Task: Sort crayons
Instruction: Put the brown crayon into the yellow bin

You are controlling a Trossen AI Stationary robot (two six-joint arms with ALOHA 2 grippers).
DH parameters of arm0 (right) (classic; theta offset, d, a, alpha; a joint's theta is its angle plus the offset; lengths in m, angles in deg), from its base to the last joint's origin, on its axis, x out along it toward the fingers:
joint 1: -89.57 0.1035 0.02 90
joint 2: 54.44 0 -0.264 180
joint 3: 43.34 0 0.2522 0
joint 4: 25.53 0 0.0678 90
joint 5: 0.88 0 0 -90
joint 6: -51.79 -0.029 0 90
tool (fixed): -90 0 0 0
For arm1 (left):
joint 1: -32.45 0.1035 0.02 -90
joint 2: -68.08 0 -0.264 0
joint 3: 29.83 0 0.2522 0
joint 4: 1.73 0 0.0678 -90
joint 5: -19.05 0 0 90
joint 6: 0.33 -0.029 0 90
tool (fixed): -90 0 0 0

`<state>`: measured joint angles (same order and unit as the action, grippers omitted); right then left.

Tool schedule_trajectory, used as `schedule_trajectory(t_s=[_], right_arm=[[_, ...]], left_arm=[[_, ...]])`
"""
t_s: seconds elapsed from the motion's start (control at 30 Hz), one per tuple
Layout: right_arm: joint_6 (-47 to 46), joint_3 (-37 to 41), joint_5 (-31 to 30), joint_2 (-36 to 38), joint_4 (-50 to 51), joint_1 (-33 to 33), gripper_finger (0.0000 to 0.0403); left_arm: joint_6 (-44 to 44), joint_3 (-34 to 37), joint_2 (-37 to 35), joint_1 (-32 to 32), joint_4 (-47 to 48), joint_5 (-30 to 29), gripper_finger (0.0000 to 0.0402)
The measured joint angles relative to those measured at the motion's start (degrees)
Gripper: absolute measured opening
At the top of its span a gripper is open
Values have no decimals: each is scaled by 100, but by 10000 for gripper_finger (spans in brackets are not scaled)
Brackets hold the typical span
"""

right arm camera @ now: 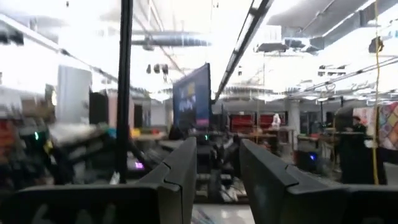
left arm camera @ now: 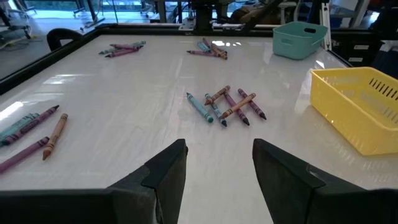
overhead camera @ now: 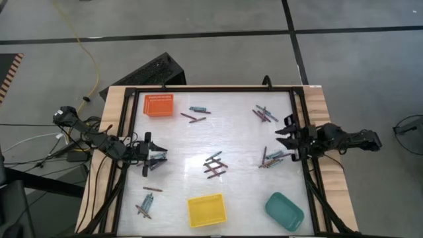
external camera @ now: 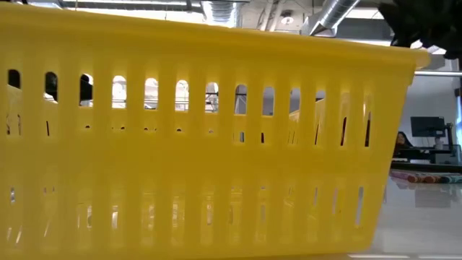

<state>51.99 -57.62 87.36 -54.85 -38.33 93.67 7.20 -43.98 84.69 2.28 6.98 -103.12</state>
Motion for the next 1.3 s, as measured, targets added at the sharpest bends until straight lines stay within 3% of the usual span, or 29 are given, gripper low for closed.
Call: schedule_trajectory(t_s=[0.13, 0.27, 0.37, 0.5, 0.7, 0.9, 1.13, 1.3], right_arm=[[23, -206, -575, -142, -46, -7, 142], [116, -616, -764, -651, -43, -9, 179], [297, -1138, -782, -1276, 29, -9, 214], [511, -2238, -788, -2192, 838, -7, 236], [1068, -4027, -889, -3873, 2377, -11, 227], [1619, -5424, -876, -5408, 3311, -79, 212], [1689, -6572, -108, -7023, 4076, -446, 203], [1938, -7235, 35, -7966, 4225, -724, 203]], left_arm=[[0, -1, -1, 0, 1, 0, 174], [0, 1, -1, 0, 1, 2, 174], [0, -1, 0, 0, 0, 3, 174], [0, -1, -1, 0, -1, 4, 174], [0, -2, -1, 0, -1, 9, 174], [0, 1, -1, 0, 0, 16, 174], [1, 0, -1, 0, 0, 17, 174], [0, -1, -1, -1, -1, 15, 174]])
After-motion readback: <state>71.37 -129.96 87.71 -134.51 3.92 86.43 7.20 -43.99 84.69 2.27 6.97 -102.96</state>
